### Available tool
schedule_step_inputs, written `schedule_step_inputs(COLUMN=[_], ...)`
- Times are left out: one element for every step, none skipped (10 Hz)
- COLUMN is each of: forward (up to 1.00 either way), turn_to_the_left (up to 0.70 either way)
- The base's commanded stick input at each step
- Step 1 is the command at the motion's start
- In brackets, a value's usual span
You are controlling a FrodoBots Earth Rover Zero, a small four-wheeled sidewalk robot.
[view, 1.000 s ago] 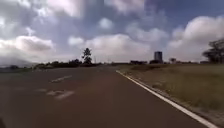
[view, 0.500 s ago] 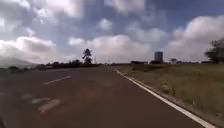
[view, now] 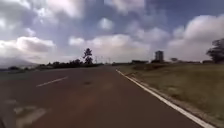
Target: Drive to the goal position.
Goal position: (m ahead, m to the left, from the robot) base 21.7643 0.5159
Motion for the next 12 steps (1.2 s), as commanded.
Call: schedule_step_inputs(forward=[1.00, 1.00, 1.00, 1.00, 1.00, 1.00, 1.00, 1.00, 1.00, 1.00, 1.00, 1.00], turn_to_the_left=[0.00, 0.00, 0.00, 0.00, 0.00, 0.00, 0.00, 0.00, 0.00, 0.00, 0.00, 0.00])
